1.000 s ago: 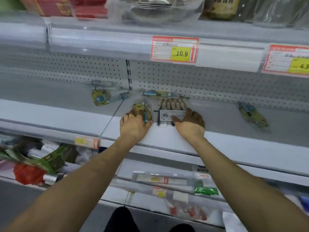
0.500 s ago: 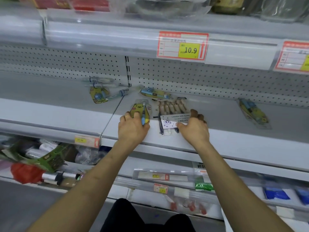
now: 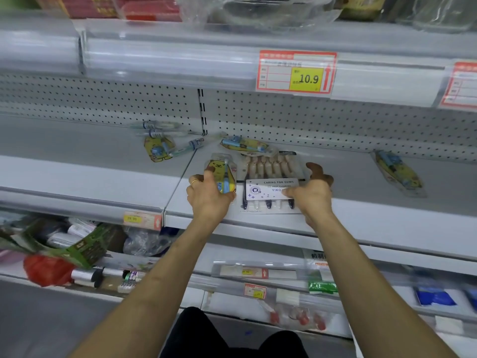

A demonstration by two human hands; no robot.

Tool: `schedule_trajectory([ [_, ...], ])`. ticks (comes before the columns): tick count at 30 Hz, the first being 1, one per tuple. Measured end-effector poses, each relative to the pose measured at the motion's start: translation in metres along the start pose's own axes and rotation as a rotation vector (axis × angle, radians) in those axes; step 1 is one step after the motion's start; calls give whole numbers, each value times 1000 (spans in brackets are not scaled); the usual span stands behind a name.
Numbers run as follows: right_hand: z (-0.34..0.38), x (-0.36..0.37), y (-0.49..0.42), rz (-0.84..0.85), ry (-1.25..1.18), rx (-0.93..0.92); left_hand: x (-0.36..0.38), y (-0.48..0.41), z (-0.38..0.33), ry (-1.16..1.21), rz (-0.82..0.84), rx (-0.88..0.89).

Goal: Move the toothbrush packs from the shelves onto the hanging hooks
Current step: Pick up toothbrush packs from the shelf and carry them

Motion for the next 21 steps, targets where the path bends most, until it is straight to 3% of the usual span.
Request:
schedule_trajectory([
  [4, -4, -2, 4, 17, -267, 83, -5, 4, 1, 335, -19, -37],
  [9, -15, -1, 15, 54, -469, 258, -12, 3, 14, 523, -40, -174],
  [21, -3, 9, 34, 246, -569, 377, -21, -9, 30, 754, 124, -402],
])
Point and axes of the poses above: each hand's wrist, its own y-axis away from the middle knuckle, its own x-axis out of the palm, z = x × y, the point moved 9 cm from there along -y, towards the middle knuckle, and after that the axes turned 8 degrees about -z, right-handed, at the moved point
